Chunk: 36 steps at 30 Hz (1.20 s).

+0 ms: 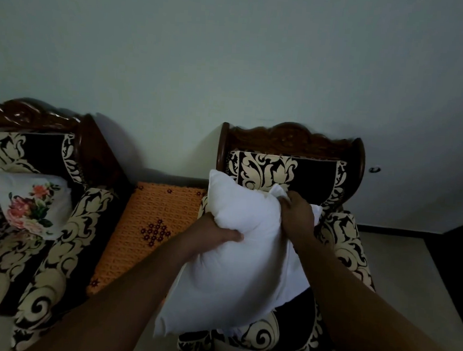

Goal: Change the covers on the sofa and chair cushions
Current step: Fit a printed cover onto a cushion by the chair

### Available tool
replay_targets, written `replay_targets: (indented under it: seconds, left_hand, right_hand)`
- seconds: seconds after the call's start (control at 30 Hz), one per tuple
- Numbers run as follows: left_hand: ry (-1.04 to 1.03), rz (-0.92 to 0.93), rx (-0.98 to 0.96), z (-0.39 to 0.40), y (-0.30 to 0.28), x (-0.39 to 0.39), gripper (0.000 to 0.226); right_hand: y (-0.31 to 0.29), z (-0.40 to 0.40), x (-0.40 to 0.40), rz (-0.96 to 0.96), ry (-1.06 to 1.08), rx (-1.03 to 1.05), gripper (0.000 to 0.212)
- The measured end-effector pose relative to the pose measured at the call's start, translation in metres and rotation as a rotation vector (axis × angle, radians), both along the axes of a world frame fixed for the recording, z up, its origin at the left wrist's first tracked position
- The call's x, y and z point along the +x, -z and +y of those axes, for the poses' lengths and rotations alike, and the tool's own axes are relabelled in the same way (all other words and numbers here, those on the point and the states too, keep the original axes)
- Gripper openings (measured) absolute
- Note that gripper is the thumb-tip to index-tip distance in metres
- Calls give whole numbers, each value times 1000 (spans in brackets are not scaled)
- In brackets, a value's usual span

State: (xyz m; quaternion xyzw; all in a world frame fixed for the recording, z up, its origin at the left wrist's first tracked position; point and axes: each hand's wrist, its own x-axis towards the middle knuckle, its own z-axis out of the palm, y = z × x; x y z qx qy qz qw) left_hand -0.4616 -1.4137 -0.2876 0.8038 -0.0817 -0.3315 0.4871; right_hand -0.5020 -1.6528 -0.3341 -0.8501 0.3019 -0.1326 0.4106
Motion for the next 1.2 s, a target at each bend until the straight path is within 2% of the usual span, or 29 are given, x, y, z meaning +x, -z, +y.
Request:
replay_targets:
  seconds: [0.07, 0.2, 0.27, 0.43, 0.6, 0.67, 0.8, 0.9, 1.0, 1.2]
  left_hand:
    - [-1, -42, 51, -4, 0, 2, 74]
    - [-30, -115, 149, -8, 2, 7, 87]
    - [-51, -135, 134, -8, 5, 7, 87]
    - [-292, -79, -220, 0, 2, 2, 53]
    - [-482, -58, -418, -3, -3, 1, 52]
    - [-561, -72, -429, -6, 0, 4, 50]
    - [-783, -223, -347, -18, 2, 9, 35]
    - [-968, -294, -344, -22, -1, 17, 37]
    - [-946, -242, -419, -11, -7, 33, 36]
    - [-655, -64, -653, 3, -36, 34, 52]
  right_hand:
    - [0, 11, 0, -19, 4, -43, 17]
    - [-12, 26, -2, -87, -34, -76, 22]
    - [-20, 32, -4, -109, -45, -144, 20]
    - [-31, 19, -11, -145, 31, -94, 21]
    - [1, 27, -38, -77, 58, 109, 39]
    - [15, 39, -47, -57, 67, 144, 43]
    - [2, 73, -46, -45, 4, -57, 36]
    - [-11, 95, -45, -92, -66, -171, 36]
    - [-11, 94, -52, -144, -75, -136, 34]
    - [7, 61, -70, -171, 72, 25, 33]
